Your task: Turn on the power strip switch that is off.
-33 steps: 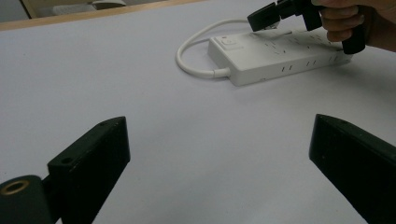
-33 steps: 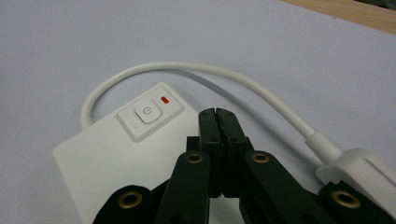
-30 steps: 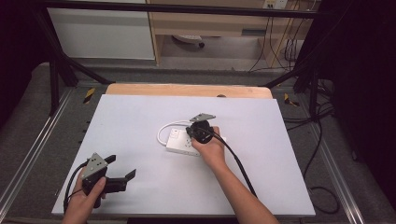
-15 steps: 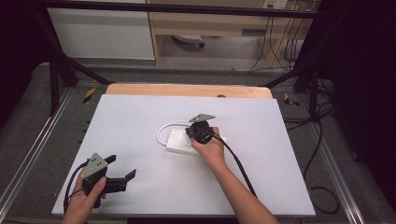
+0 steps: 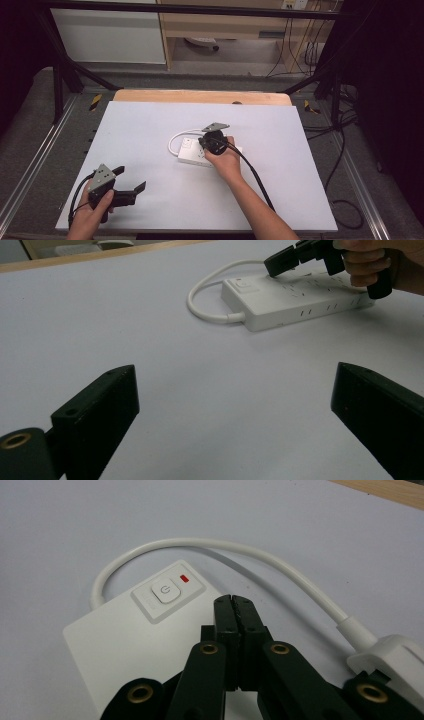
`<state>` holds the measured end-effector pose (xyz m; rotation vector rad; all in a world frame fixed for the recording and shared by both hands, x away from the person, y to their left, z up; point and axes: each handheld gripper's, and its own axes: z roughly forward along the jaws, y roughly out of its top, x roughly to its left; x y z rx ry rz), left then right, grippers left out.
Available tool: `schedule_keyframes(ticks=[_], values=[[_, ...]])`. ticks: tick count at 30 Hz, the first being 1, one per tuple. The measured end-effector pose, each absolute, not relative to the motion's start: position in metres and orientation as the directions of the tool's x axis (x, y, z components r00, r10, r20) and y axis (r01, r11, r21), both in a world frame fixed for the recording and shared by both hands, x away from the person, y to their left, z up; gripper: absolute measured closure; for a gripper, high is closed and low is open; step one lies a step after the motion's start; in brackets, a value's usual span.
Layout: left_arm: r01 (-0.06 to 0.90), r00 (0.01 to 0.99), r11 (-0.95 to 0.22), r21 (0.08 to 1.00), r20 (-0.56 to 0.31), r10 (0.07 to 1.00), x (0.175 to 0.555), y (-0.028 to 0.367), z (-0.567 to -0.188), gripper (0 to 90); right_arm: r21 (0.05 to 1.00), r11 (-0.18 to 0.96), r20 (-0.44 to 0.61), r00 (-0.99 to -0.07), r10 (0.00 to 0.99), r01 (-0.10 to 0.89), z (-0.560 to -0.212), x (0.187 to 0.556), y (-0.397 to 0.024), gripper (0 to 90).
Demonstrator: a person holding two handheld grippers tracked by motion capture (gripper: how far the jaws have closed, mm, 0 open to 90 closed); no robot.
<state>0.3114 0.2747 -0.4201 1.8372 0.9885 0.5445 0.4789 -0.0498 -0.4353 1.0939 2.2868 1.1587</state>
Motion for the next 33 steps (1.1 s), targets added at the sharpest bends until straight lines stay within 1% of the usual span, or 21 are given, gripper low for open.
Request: schedule_keyframes(ticks=[17, 26, 33], values=[[0.397, 0.576, -0.228, 0.889, -0.047, 0.816, 0.3115, 0.2745, -0.4202, 5.3, 0.791, 0.370, 0.034, -0.639, 0.768, 0.487, -0.4371, 0.4793, -0.0495, 90.0], [0.395, 0.575, -0.227, 0.890, -0.047, 0.817, 0.3115, 0.2748, -0.4199, 5.3, 0.794, 0.375, 0.030, -0.647, 0.762, 0.478, -0.4374, 0.4781, -0.0489, 90.0], [0.398, 0.571, -0.229, 0.888, -0.045, 0.820, 0.3112, 0.2742, -0.4207, 5.3, 0.820, 0.356, 0.033, -0.657, 0.753, 0.448, -0.4329, 0.4745, -0.0458, 90.0]])
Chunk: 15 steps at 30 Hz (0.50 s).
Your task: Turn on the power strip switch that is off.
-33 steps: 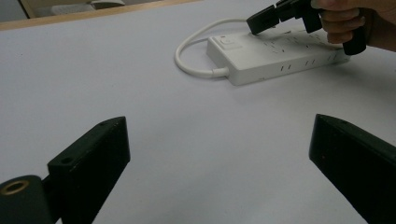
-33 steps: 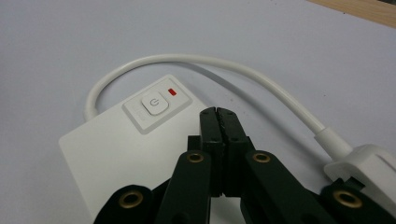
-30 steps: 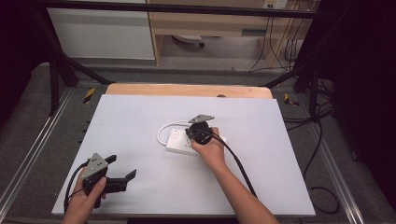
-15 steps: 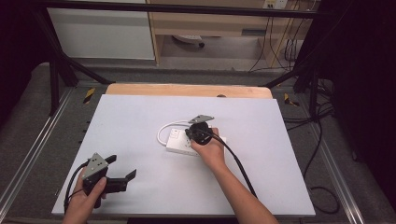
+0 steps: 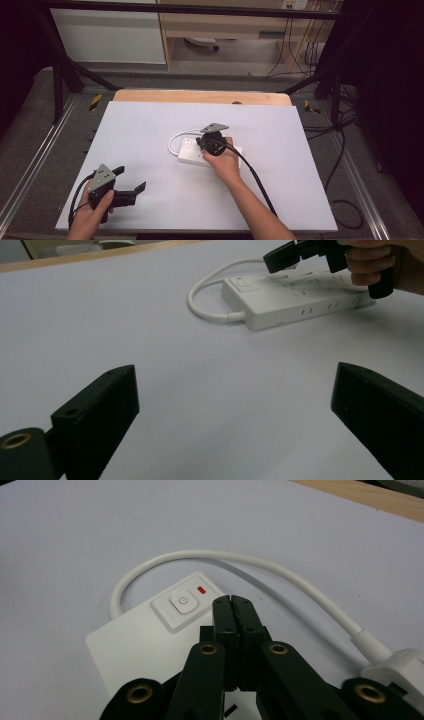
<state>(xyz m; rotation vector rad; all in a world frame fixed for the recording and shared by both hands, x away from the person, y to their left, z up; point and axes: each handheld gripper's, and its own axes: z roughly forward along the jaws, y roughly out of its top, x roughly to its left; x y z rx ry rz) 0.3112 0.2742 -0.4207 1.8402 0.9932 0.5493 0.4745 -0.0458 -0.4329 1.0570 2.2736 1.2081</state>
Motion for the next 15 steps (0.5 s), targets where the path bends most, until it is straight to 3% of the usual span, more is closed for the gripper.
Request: schedule_keyframes(ticks=[15], values=[[0.410, 0.564, -0.234, 0.882, -0.043, 0.825, 0.312, 0.274, -0.423, 5.3, 0.839, 0.338, 0.028, -0.654, 0.756, 0.426, -0.415, 0.470, -0.053, 90.0]])
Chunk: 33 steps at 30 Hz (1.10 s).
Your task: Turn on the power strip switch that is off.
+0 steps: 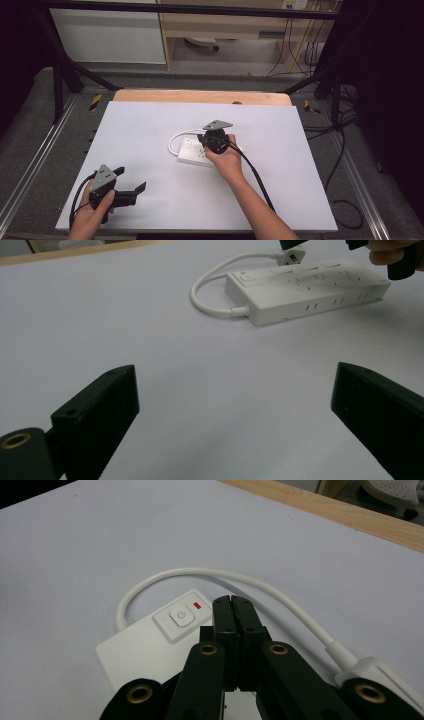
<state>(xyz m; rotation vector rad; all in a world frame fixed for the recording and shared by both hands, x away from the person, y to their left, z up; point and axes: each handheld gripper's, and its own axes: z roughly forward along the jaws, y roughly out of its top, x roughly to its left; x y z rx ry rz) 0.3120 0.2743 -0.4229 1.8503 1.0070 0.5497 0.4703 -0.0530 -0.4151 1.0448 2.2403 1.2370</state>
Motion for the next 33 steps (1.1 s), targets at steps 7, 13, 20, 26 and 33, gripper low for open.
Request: schedule_keyframes(ticks=[7, 13, 20, 26, 33], values=[[0.411, 0.564, -0.236, 0.880, -0.042, 0.824, 0.312, 0.273, -0.424, 5.3, 0.844, 0.326, 0.037, -0.651, 0.758, 0.427, -0.413, 0.471, -0.055, 90.0], [0.413, 0.564, -0.236, 0.880, -0.043, 0.825, 0.312, 0.274, -0.424, 5.3, 0.849, 0.322, 0.036, -0.654, 0.755, 0.419, -0.410, 0.468, -0.056, 90.0], [0.411, 0.565, -0.236, 0.880, -0.043, 0.824, 0.312, 0.273, -0.424, 5.3, 0.857, 0.315, 0.037, -0.658, 0.752, 0.408, -0.405, 0.465, -0.056, 90.0], [0.413, 0.566, -0.239, 0.879, -0.043, 0.823, 0.312, 0.273, -0.424, 5.3, 0.859, 0.315, 0.034, -0.659, 0.751, 0.403, -0.402, 0.464, -0.058, 88.6], [0.415, 0.567, -0.240, 0.878, -0.043, 0.823, 0.312, 0.273, -0.424, 5.3, 0.866, 0.300, 0.041, -0.656, 0.754, 0.400, -0.397, 0.462, -0.061, 85.4]])
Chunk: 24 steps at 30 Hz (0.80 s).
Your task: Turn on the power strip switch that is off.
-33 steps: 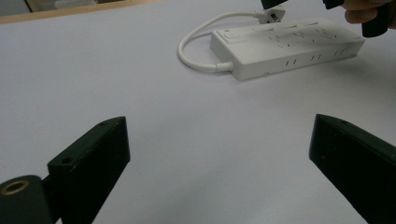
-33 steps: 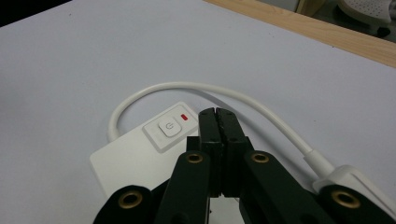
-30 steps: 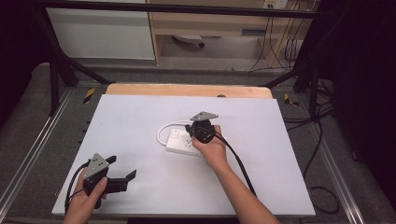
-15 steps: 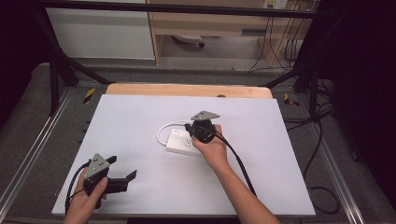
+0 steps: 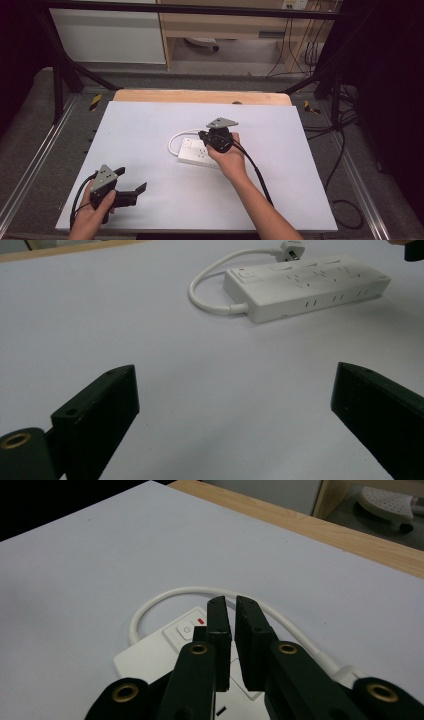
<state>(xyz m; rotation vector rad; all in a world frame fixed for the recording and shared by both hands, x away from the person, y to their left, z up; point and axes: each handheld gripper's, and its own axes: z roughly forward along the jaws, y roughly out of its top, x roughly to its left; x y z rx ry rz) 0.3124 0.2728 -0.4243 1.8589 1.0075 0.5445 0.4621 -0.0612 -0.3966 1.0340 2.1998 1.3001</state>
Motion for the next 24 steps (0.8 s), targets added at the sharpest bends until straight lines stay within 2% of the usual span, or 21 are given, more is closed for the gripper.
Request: schedule_keyframes(ticks=[9, 24], values=[[0.415, 0.568, -0.243, 0.877, -0.042, 0.822, 0.313, 0.273, -0.425, 5.3, 0.874, 0.286, 0.045, -0.651, 0.758, 0.393, -0.390, 0.462, -0.067, 81.3], [0.416, 0.568, -0.242, 0.877, -0.043, 0.822, 0.313, 0.272, -0.425, 5.3, 0.878, 0.262, 0.072, -0.651, 0.755, 0.400, -0.382, 0.458, -0.073, 60.9]])
